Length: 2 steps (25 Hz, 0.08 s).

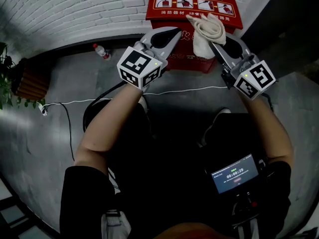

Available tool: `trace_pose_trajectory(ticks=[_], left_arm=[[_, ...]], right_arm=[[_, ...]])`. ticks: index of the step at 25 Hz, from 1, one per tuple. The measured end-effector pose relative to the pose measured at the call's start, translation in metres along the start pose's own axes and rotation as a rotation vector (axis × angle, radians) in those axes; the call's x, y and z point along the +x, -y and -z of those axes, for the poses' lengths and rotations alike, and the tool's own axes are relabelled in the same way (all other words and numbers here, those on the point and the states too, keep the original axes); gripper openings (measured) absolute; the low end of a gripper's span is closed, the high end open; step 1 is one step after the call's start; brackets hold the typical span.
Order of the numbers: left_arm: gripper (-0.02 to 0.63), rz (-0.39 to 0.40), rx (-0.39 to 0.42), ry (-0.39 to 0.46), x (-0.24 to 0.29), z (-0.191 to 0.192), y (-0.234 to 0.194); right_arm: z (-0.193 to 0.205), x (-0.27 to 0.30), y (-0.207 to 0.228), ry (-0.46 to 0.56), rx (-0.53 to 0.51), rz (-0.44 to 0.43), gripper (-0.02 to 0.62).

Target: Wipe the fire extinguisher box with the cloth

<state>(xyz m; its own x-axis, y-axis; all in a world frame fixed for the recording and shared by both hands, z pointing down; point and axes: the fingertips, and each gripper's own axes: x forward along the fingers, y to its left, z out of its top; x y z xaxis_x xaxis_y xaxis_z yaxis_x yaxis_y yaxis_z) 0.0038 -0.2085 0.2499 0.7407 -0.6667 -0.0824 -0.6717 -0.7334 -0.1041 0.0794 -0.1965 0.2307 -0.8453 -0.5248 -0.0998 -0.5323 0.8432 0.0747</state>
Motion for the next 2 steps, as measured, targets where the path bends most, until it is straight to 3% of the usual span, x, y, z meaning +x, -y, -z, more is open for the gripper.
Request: trace_pose_trajectory(ticks=[2], left_arm=[[0.000, 0.000, -0.002, -0.001, 0.0002, 0.0009, -0.0001]], right_arm=[[0.0002, -0.0004, 0.0003, 0.000, 0.001, -0.002, 0.087]])
